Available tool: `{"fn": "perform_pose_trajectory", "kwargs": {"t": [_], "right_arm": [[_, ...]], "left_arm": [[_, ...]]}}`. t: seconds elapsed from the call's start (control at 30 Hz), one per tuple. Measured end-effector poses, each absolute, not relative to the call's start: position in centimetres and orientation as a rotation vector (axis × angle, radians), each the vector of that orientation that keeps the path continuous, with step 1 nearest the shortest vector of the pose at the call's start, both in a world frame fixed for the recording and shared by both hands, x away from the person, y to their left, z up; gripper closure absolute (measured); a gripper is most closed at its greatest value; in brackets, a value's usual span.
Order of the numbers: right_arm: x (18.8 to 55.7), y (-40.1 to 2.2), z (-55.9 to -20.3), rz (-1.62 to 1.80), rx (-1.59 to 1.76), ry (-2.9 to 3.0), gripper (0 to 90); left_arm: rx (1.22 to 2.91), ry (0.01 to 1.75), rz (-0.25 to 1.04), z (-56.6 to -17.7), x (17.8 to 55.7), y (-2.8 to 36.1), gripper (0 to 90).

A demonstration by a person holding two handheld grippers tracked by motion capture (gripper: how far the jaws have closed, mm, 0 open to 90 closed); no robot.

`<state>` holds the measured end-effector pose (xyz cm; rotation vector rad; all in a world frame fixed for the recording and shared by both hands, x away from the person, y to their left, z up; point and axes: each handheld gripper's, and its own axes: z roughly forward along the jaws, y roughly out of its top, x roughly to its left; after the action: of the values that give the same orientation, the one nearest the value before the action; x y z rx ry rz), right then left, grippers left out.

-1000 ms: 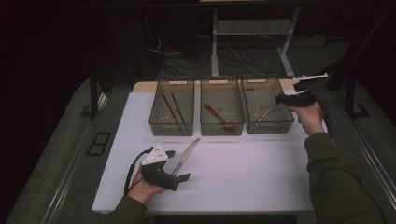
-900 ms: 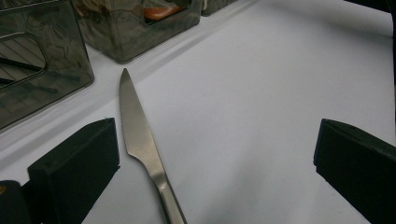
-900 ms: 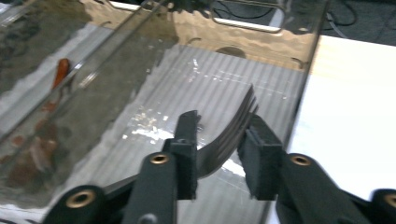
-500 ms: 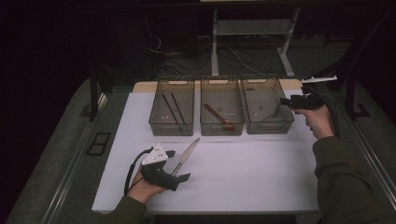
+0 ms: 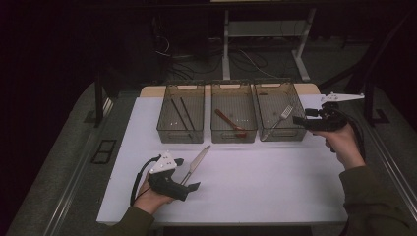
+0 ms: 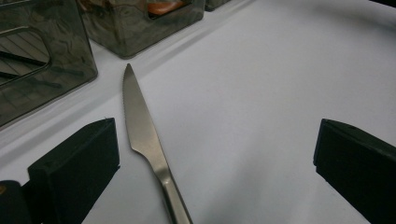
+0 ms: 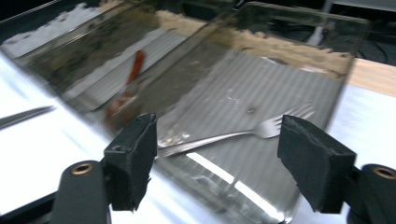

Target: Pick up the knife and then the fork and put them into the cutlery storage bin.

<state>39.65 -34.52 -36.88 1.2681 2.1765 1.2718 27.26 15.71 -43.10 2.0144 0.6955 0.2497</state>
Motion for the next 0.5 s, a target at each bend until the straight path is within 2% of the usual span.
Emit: {"fn": "perform_pose_trajectory", "kwargs": {"t": [0.23, 0.5], "right_arm": [[36.2, -32.7, -37.6, 1.325, 1.176, 2.23, 24.5], [31.8, -31.1, -39.7, 1.346, 1.121, 2.274, 24.3]], "left_arm": [[2.025, 0.726, 0.277, -43.1, 27.3, 15.9, 1.9], [2.03, 0.798, 0.3, -43.0, 27.5, 16.4, 12.1]]}}
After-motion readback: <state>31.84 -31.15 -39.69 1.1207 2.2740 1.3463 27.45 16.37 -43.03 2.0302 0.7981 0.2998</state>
